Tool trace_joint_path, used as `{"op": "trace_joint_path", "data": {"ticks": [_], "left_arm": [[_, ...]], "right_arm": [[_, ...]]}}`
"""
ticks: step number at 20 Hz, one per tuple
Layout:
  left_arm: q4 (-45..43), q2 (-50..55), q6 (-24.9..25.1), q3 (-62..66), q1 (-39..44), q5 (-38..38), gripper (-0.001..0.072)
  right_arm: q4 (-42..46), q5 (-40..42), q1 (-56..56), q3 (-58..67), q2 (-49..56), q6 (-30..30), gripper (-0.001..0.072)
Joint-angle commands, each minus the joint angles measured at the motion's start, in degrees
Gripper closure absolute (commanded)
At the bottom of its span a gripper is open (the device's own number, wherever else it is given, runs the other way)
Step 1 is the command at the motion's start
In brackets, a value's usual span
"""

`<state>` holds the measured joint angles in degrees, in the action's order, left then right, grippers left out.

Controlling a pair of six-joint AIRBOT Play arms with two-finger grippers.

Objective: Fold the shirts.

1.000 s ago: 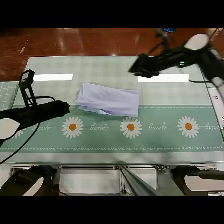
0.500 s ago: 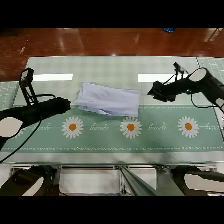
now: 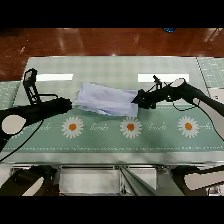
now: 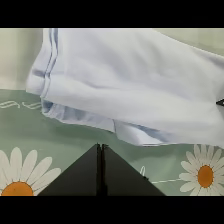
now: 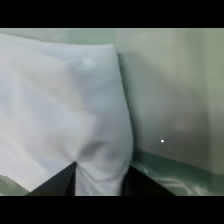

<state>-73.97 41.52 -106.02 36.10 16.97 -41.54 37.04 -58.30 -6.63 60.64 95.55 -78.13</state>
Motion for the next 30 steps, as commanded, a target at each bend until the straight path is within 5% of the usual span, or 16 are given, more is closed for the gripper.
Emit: {"op": "trace_joint_path", "data": {"ticks": [1,2,6,17,26,30], "left_arm": [[0.4,0.2,0.1,0.0,0.0,0.0,0.0684],[0.4,0.2,0.1,0.0,0.0,0.0,0.0684],[0.4,0.2,0.1,0.0,0.0,0.0,0.0684],[0.5,0.2,0.1,0.0,0.0,0.0,0.0684],[0.5,0.2,0.1,0.0,0.0,0.0,0.0684],[0.6,0.2,0.0,0.0,0.0,0.0,0.0684]], "right_arm": [[-1.5,-1.6,-3.6,3.3,1.8,3.5,0.0553],[-1.5,-2.5,-4.3,4.9,1.8,5.0,0.0697],[-1.3,-8.4,-5.0,16.6,1.7,4.6,0.0694],[14.5,-17.1,-0.9,56.2,1.4,-12.7,0.0694],[14.5,-18.4,23.1,57.5,-8.8,-24.4,0.0694],[14.6,-25.2,35.0,57.4,-12.8,-30.1,0.0694]]}}
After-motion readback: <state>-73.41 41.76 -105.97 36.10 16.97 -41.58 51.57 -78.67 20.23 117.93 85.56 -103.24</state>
